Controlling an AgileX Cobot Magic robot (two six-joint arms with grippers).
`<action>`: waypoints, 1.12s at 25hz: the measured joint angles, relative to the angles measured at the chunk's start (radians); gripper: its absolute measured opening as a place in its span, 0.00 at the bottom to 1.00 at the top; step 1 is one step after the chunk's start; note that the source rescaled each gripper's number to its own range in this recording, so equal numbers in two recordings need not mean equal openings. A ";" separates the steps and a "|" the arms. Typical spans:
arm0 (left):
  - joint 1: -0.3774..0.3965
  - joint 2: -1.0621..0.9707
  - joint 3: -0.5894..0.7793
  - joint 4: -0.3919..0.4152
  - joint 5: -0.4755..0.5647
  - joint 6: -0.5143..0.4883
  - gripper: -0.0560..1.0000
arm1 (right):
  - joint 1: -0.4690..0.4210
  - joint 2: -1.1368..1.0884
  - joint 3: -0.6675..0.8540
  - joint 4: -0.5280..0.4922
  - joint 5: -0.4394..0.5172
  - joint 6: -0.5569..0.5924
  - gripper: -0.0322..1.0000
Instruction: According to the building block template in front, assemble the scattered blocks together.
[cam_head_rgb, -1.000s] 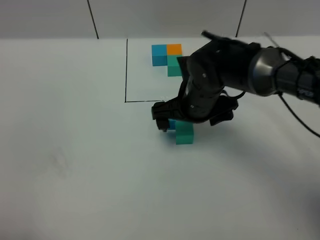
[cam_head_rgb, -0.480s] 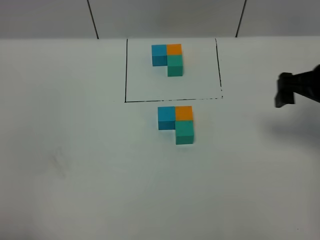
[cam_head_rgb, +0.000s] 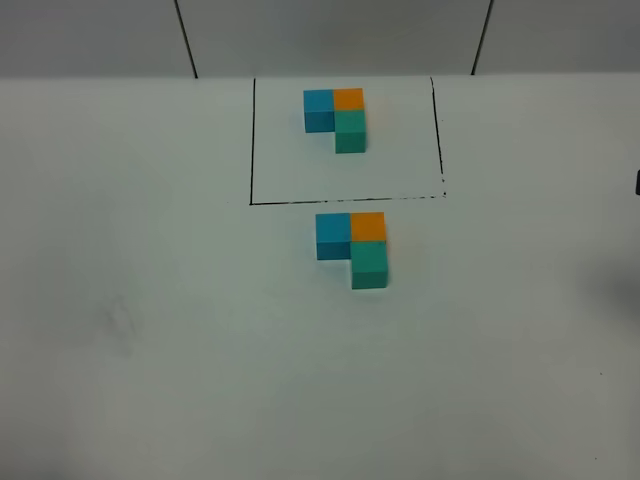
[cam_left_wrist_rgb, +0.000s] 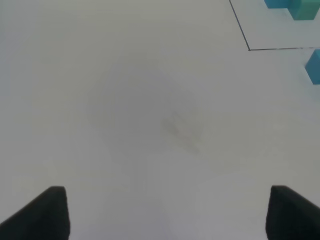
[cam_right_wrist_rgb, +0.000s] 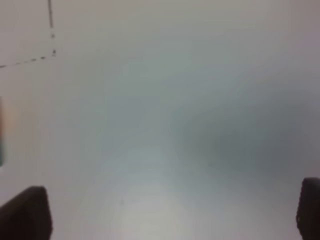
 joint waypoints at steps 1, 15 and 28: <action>0.000 0.000 0.000 0.000 0.000 0.000 0.72 | 0.017 -0.038 0.015 0.004 0.003 0.000 1.00; 0.000 0.000 0.000 0.000 0.000 0.000 0.72 | 0.163 -0.769 0.360 -0.003 0.151 0.031 1.00; 0.000 0.000 0.000 0.000 0.000 0.000 0.72 | 0.175 -1.133 0.451 -0.049 0.182 0.027 1.00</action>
